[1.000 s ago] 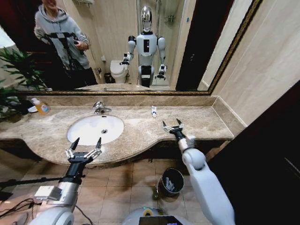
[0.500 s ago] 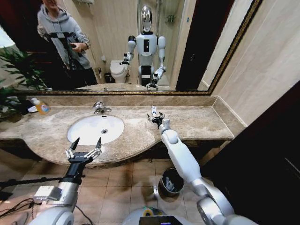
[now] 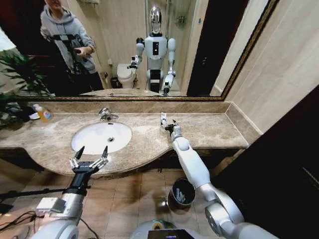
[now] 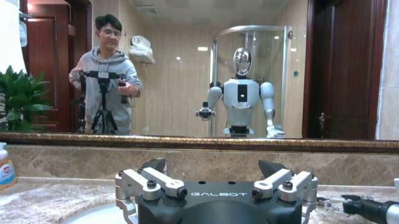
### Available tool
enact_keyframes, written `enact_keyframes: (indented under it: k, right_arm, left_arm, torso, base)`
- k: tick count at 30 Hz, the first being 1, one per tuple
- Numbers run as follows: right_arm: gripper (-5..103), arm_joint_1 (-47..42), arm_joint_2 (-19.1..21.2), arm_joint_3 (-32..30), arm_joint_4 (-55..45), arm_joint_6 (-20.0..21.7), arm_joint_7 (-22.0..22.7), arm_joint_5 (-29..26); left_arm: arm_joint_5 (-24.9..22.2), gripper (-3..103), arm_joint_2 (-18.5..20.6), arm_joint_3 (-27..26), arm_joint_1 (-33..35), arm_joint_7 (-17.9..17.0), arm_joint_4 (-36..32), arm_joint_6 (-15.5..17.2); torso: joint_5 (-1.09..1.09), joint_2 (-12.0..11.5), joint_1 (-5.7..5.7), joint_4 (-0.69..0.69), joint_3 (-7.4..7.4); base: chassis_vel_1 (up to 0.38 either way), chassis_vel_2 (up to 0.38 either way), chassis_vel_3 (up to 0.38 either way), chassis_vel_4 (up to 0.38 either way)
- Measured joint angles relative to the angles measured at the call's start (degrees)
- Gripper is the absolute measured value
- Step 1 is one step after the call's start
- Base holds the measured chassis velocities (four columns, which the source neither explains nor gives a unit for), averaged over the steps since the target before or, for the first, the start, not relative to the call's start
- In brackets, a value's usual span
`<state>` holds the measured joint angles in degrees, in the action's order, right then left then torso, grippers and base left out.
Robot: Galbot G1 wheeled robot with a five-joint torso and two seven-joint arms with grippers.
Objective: Pick up the trash from the sink and place it in the trash bin.
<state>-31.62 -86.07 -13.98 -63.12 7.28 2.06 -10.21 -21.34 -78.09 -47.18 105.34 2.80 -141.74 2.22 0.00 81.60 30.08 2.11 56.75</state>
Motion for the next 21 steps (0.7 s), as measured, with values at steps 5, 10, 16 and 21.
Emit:
enact_keyframes:
  k: [5,10,16,21]
  right_arm:
    - [96,0.2,-0.6,0.3,0.3,0.0,-0.4,-0.6]
    - [100,1.6,-1.7,0.7,2.6,-0.4,-0.6,-0.3]
    - [88,3.2,-2.6,0.4,5.8,-1.2,-1.1,0.6]
    - [73,3.9,-3.2,-0.1,6.9,-1.5,-1.2,0.7]
  left_arm:
    - [0.0,100,0.0,0.0,0.0,0.0,0.0,0.0]
    - [0.0,100,0.0,0.0,0.0,0.0,0.0,0.0]
    - [0.0,100,0.0,0.0,0.0,0.0,0.0,0.0]
    - [0.0,100,0.0,0.0,0.0,0.0,0.0,0.0]
  torso:
    - [0.00,0.0,0.00,0.00,0.00]
    - [0.00,0.0,0.00,0.00,0.00]
    - [-0.01,0.0,0.00,0.00,0.00]
    - [-0.01,0.0,0.00,0.00,0.00]
  base:
    - [0.000,0.000,0.000,0.000]
    - [0.000,0.000,0.000,0.000]
    - [0.000,0.000,0.000,0.000]
    - [0.000,0.000,0.000,0.000]
